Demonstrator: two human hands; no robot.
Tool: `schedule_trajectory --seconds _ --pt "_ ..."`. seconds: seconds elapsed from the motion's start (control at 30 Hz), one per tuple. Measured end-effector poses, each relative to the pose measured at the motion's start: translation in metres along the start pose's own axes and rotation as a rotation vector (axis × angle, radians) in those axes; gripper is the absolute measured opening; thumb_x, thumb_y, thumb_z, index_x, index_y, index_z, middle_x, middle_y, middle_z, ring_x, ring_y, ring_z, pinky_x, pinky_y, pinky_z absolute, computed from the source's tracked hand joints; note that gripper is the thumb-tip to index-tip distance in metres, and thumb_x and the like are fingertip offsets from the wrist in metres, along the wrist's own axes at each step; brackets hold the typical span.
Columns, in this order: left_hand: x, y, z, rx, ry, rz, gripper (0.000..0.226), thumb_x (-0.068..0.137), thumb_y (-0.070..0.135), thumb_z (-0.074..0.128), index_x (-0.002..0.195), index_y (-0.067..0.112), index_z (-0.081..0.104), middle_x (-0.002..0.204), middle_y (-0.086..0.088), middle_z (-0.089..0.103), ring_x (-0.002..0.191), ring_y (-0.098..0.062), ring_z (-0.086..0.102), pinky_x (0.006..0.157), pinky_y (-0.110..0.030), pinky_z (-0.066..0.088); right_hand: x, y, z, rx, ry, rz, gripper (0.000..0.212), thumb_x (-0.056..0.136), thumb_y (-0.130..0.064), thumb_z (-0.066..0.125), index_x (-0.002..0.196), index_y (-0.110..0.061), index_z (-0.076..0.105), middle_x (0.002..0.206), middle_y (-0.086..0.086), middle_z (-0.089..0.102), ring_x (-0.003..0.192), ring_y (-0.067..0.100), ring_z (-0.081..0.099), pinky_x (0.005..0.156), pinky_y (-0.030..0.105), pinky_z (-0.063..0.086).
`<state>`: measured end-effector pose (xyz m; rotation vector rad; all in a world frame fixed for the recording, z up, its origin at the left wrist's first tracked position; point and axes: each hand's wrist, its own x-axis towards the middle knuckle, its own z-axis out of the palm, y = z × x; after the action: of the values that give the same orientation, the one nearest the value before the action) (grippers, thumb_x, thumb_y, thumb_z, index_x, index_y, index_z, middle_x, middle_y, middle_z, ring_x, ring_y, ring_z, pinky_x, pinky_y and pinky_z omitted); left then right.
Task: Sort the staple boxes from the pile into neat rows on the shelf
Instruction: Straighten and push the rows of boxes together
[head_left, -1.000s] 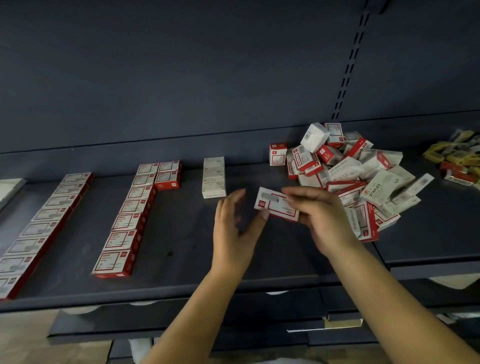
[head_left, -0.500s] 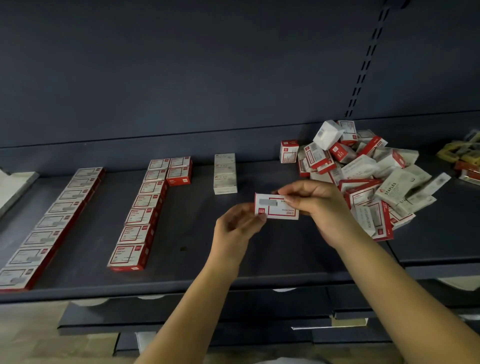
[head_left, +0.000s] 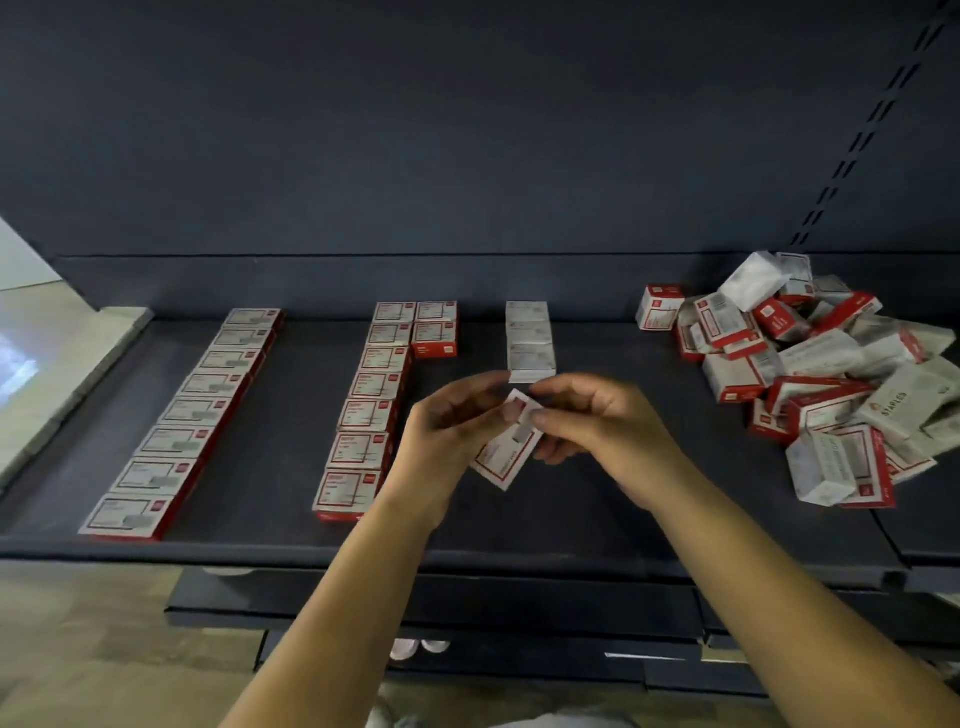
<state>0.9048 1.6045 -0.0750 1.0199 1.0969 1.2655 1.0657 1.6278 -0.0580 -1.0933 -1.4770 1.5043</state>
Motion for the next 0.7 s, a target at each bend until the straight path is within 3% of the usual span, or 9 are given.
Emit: schedule_trajectory --seconds 0.1,0.23,0.47,0.57,0.63,0.7 --pt "-0.005 0.005 -0.029 -0.146 0.053 -0.071 0.039 0.067 0.014 0.067 0.106 0.014 0.064 0.089 -0.002 0.072 0.082 -0.017 0.067 0.066 -0.026 0.055 0.007 0.006 0.027 0.199 0.087 0.008 0.020 0.086 -0.001 0.059 0.105 -0.004 0.061 0.085 0.010 0.072 0.073 0.021 0.069 0.062 0.024 0.054" --pt "-0.014 0.012 -0.074 -0.301 0.143 -0.091 0.036 0.066 0.010 0.067 0.102 0.007 0.065 0.095 -0.010 0.072 0.089 -0.022 0.069 0.077 -0.031 0.058 0.018 0.009 0.070 0.359 0.073 0.067 0.031 0.085 0.000 0.057 0.116 -0.005 0.053 0.097 0.013 0.071 0.086 0.027 0.069 0.070 0.029 0.056" --pt "-0.024 0.030 -0.155 -0.358 0.219 -0.068 0.032 0.067 0.010 0.066 0.099 0.003 0.065 0.091 -0.012 0.072 0.086 -0.024 0.070 0.072 -0.028 0.058 0.039 0.006 0.148 0.217 0.016 0.058 0.034 0.084 -0.002 0.061 0.116 -0.010 0.055 0.096 0.008 0.071 0.081 0.022 0.069 0.072 0.032 0.056" --pt "-0.026 0.033 -0.185 -0.346 0.240 -0.067 0.031 0.066 0.010 0.067 0.096 0.004 0.066 0.086 -0.009 0.073 0.083 -0.021 0.070 0.070 -0.025 0.058 0.049 0.012 0.175 -0.054 0.067 -0.059 0.035 0.083 -0.009 0.066 0.114 -0.022 0.058 0.106 -0.007 0.066 0.099 0.007 0.062 0.084 0.024 0.051" --pt "-0.026 0.033 -0.202 -0.334 0.240 -0.066 0.029 0.066 0.011 0.067 0.095 0.005 0.066 0.083 -0.007 0.073 0.082 -0.018 0.070 0.068 -0.023 0.057 0.056 0.013 0.189 -0.480 0.144 -0.328 0.038 0.083 -0.021 0.067 0.120 -0.022 0.056 0.118 -0.011 0.056 0.112 0.001 0.049 0.095 0.015 0.039" --pt "-0.023 0.035 -0.216 -0.331 0.230 -0.066 0.031 0.066 0.011 0.067 0.096 0.004 0.066 0.083 -0.007 0.073 0.082 -0.018 0.070 0.069 -0.023 0.057 0.066 0.013 0.201 -0.893 0.149 -0.660 0.045 0.082 -0.032 0.059 0.123 -0.013 0.056 0.119 -0.002 0.056 0.114 0.010 0.044 0.098 0.016 0.032"
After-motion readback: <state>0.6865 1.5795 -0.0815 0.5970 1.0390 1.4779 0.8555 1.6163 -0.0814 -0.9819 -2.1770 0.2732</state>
